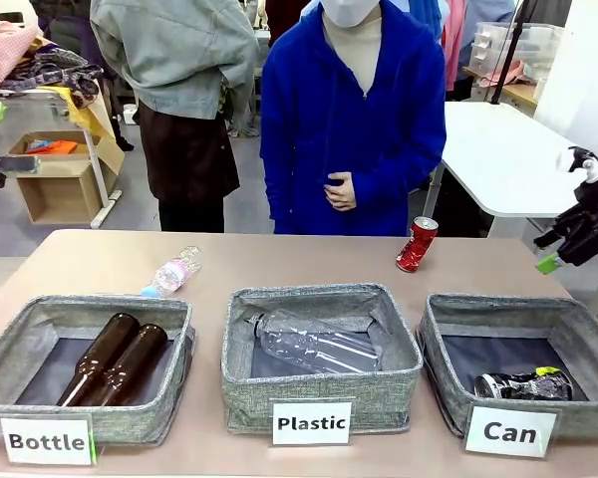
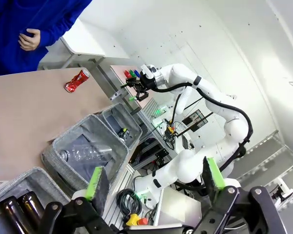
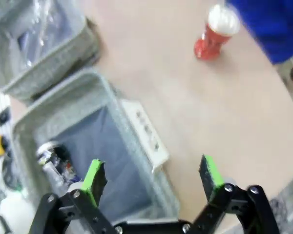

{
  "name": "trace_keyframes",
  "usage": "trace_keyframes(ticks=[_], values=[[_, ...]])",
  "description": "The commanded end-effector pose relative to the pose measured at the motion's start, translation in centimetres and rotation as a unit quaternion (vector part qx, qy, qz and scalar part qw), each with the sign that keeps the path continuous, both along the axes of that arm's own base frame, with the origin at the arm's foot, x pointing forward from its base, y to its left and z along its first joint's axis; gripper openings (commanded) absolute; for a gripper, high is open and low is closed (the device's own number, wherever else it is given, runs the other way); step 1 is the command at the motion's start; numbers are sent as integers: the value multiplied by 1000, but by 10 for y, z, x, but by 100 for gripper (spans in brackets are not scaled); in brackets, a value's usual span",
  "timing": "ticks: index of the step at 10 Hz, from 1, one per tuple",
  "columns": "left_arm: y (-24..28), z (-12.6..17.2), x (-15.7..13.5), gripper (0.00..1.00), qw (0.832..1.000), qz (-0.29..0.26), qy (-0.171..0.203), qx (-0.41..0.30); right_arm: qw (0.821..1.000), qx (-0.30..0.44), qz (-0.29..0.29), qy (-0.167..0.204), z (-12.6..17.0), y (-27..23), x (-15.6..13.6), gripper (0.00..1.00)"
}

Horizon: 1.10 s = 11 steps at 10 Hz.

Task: Sort the can waste into the basket.
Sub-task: Pick up the can waste from the table and place it in the right Fabric basket.

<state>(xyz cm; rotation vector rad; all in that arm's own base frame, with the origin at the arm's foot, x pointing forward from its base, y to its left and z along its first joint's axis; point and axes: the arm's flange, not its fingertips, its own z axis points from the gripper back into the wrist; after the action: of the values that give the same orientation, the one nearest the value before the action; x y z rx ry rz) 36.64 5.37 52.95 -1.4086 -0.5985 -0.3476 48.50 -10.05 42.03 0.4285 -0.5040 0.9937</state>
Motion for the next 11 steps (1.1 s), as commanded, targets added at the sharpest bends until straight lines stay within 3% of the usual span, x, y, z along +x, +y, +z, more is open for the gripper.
trace_keyframes(ticks=[1,2,3,6,8,11], values=[[2,3,-1,100,1000,-1,2,-7,988,138,29,-61,-22,-15,45,100],[2,3,-1,100,1000,-1,2,-7,980,178,28,-86,-31,-16,60,100],[2,3,-1,100,1000,-1,2,-7,975,199,47,-88,-38,-12,74,100],[2,3,-1,100,1000,-1,2,-7,966,214,106,-101,-75,1,112,100],[2,3,-1,100,1000,-1,2,-7,964,207,109,-128,-104,5,132,100],[2,3,-1,100,1000,-1,2,-7,965,210,108,-113,-134,21,147,100]])
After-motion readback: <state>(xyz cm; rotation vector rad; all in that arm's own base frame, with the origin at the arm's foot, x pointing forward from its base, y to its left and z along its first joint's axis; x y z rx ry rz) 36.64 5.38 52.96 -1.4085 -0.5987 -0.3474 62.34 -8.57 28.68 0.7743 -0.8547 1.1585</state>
